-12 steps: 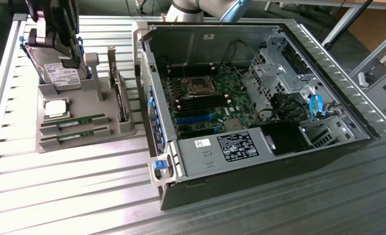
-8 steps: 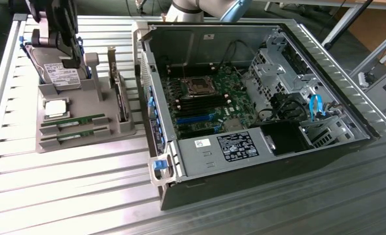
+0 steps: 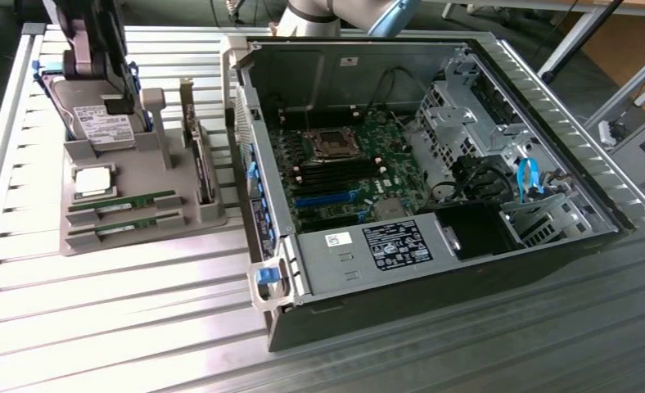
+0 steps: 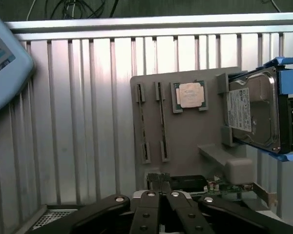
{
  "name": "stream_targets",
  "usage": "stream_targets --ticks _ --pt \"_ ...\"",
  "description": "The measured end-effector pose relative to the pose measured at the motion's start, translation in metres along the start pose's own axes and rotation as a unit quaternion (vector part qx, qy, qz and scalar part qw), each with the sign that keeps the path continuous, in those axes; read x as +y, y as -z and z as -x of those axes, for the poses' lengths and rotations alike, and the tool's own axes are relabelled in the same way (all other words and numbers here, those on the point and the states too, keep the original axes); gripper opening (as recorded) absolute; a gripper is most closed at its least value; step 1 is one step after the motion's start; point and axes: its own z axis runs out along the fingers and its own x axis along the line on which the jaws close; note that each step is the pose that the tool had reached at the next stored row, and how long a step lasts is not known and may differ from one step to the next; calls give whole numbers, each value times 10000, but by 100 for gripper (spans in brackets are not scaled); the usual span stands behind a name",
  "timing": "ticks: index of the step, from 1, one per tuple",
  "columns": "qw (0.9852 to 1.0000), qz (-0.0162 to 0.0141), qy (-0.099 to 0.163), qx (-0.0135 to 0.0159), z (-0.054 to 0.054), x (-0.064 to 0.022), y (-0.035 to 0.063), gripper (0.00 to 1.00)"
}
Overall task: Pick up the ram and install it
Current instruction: 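Pick up the ram and move it above insertion slot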
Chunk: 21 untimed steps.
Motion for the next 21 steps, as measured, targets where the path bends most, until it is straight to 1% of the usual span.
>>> stream_targets --ticks 1,5,8,9,10,14,17,21 --pt "9999 -1 114 0 0 0 0 9" --pt "9999 -1 119 0 0 -1 0 10" --pt "9999 -1 119 0 0 0 0 29" --pt "9999 -1 119 0 0 -1 -1 29" --pt "9999 -1 119 0 0 -1 0 35" --pt "9999 -1 119 0 0 0 -5 35" --pt "9999 -2 118 -1 -1 2 -41 35" --pt "9999 -1 119 -2 -4 2 -123 35"
